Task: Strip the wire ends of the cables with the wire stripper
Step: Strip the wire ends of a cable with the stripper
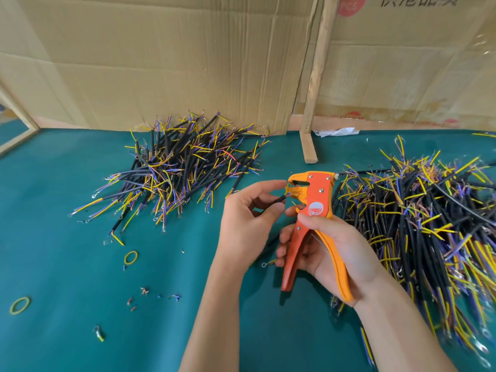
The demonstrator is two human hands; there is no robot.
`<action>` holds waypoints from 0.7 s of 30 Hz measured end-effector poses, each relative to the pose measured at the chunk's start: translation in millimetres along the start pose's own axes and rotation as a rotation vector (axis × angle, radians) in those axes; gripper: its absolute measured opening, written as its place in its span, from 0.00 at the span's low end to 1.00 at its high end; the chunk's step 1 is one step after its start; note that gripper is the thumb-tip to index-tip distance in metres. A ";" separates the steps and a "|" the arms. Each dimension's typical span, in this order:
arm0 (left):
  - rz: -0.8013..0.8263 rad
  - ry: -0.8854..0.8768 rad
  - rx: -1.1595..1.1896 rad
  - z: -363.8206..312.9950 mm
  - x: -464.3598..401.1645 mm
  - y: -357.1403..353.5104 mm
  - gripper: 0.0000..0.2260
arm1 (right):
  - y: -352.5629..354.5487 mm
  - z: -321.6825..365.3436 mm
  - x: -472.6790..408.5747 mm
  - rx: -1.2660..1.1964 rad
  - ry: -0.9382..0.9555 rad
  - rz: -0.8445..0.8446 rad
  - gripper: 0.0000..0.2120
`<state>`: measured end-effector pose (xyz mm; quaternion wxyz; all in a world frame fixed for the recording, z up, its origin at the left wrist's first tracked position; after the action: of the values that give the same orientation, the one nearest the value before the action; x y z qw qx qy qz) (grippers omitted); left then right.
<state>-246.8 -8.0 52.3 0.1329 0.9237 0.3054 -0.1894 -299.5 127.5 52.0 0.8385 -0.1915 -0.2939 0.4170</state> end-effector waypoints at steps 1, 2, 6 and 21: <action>0.015 0.005 -0.002 0.1 0.2 -0.3 0.19 | 0.1 0.1 0.3 0.006 0.000 0.002 0.12; 0.030 0.008 -0.007 0.0 0.3 -0.3 0.20 | 0.1 0.2 0.3 0.011 -0.002 0.006 0.12; 0.063 -0.004 -0.071 -0.4 0.4 0.2 0.21 | 0.6 0.0 0.8 0.012 -0.011 0.019 0.11; -0.127 -0.014 -0.181 3.2 -1.3 4.1 0.16 | 9.1 0.1 -3.5 -0.058 0.086 0.004 0.26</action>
<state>-246.1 -13.0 50.6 0.2056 0.8853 0.3785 -0.1753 -306.6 129.9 45.8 0.8436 -0.2341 -0.2691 0.4014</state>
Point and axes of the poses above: each hand's wrist, its own x-axis away from the middle knuckle, its own y-axis out of the back of the hand, z = x × y, the point moved 2 cm from there along -x, towards the middle knuckle, and after that the axes turned 10 degrees about -y, right-handed, at the moved point
